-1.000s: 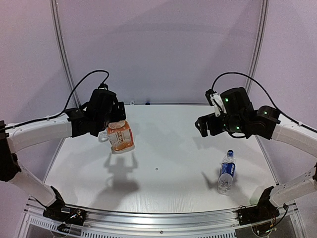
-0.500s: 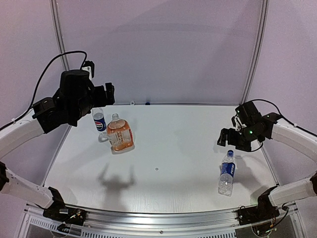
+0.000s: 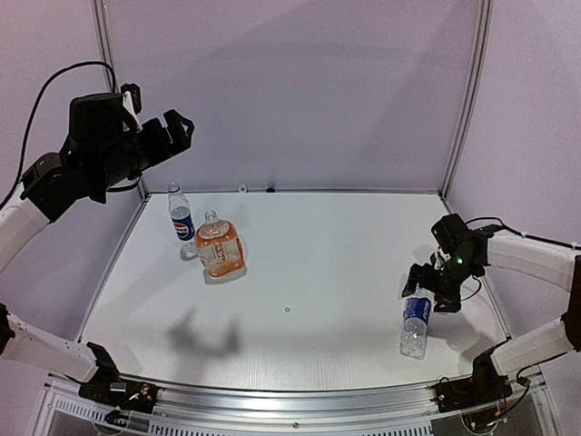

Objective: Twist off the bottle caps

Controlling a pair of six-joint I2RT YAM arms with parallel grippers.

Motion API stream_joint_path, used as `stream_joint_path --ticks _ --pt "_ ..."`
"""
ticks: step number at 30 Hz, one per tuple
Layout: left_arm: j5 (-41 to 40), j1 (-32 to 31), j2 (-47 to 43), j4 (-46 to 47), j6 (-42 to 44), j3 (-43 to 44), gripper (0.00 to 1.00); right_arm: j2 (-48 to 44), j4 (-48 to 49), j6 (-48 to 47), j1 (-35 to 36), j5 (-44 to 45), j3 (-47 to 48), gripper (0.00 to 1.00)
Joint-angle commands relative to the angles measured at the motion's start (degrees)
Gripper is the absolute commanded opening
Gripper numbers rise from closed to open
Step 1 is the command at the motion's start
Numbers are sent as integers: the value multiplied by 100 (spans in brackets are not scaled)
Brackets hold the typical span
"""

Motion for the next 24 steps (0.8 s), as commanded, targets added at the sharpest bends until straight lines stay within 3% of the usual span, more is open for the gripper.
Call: stream_joint_path --ticks 1,7,21,24 --pt "-192 46 82 -594 -1161 186 99 -35 -84 247 -48 -325 -403 99" --pt "337 293 167 -645 -1328 250 99 298 41 321 -53 -456 -505 96" --pt "1991 1031 544 -576 -758 365 99 764 -744 506 -24 -64 -45 55" --pt "2450 1121 467 -538 -350 232 99 443 -574 333 168 -125 216 52"
